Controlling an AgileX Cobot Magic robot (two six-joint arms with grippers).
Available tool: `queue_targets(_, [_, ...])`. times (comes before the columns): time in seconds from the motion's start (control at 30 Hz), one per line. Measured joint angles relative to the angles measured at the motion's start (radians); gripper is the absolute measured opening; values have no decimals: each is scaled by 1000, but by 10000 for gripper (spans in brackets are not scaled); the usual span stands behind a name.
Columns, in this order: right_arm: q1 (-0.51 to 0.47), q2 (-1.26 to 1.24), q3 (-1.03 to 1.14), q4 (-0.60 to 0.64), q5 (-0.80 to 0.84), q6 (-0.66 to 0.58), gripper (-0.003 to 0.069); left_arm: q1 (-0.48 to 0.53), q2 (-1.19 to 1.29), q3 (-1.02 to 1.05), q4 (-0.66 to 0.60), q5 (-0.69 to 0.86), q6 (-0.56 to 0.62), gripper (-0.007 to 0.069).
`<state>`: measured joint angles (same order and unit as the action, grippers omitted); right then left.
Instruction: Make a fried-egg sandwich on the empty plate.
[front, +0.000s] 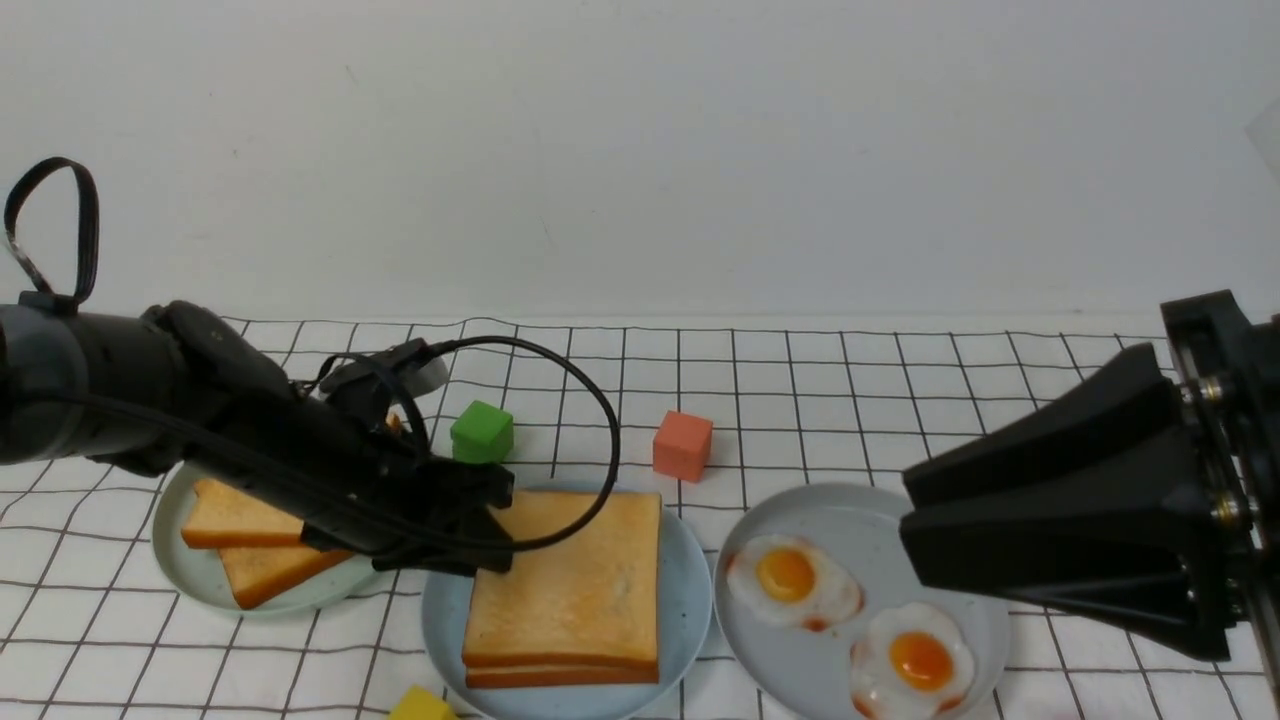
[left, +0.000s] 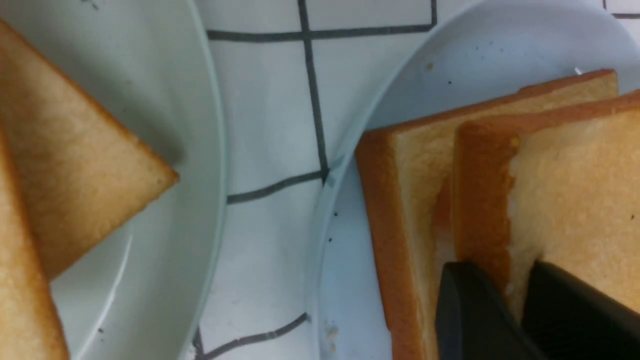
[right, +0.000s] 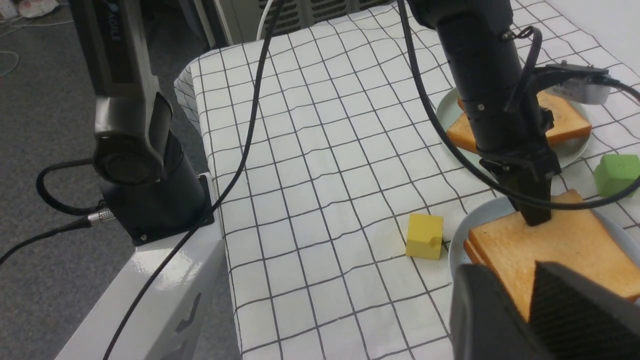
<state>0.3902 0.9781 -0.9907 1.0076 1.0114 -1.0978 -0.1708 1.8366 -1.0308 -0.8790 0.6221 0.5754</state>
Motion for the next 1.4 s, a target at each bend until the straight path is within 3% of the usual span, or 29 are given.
queue_targets(0.03, [0, 0, 0, 0, 0, 0, 188, 0, -1, 0, 1, 0, -3, 167])
queue_targets(0.27, [0, 0, 0, -8, -34, 34, 201, 0, -51, 0, 142, 0, -104, 386])
queue_targets(0.33, [0, 0, 0, -54, -78, 89, 206, 0, -91, -15, 224, 20, -186, 445])
queue_targets(0.43, [-1, 0, 0, -173, -124, 210, 207, 0, -138, -46, 304, 54, -302, 472])
queue_targets(0.47, [-3, 0, 0, -281, -140, 320, 207, -2, -176, -68, 338, 72, -379, 468])
queue_targets(0.5, [-5, 0, 0, -295, -142, 335, 206, -2, -187, -70, 340, 73, -386, 463])
queue_targets(0.53, [-21, 0, 1, -447, -144, 505, 190, -14, -238, -79, 351, 78, -431, 429])
queue_targets(0.57, [-23, 0, 1, -447, -143, 523, 186, -16, -245, -79, 351, 78, -431, 424])
queue_targets(0.6, [-44, 0, 3, -567, -130, 646, 150, -39, -292, -82, 351, 84, -445, 366])
queue_targets(0.63, [-47, 0, 3, -582, -130, 662, 143, -39, -292, -82, 350, 86, -446, 366])
queue_targets(0.67, [-65, -4, 9, -686, -117, 784, 79, -70, -337, -84, 350, 94, -450, 288])
queue_targets(0.7, [-69, -8, 12, -709, -114, 810, 61, -80, -348, -84, 350, 97, -452, 266])
queue_targets(0.73, [-78, -29, 32, -788, -113, 899, 4, -116, -390, -84, 351, 117, -453, 172])
queue_targets(0.8, [-81, -83, 74, -852, -131, 982, -11, -158, -447, -83, 370, 151, -465, 52])
queue_targets(0.87, [-81, -165, 143, -894, -182, 1047, -12, -188, -517, -71, 411, 178, -504, -13])
queue_targets(1.13, [-81, -574, 454, -944, -444, 1157, -12, -209, -933, 109, 617, 257, -679, -13])
queue_targets(1.4, [-81, -891, 633, -951, -507, 1171, -12, -209, -1480, 349, 641, 333, -698, -13])
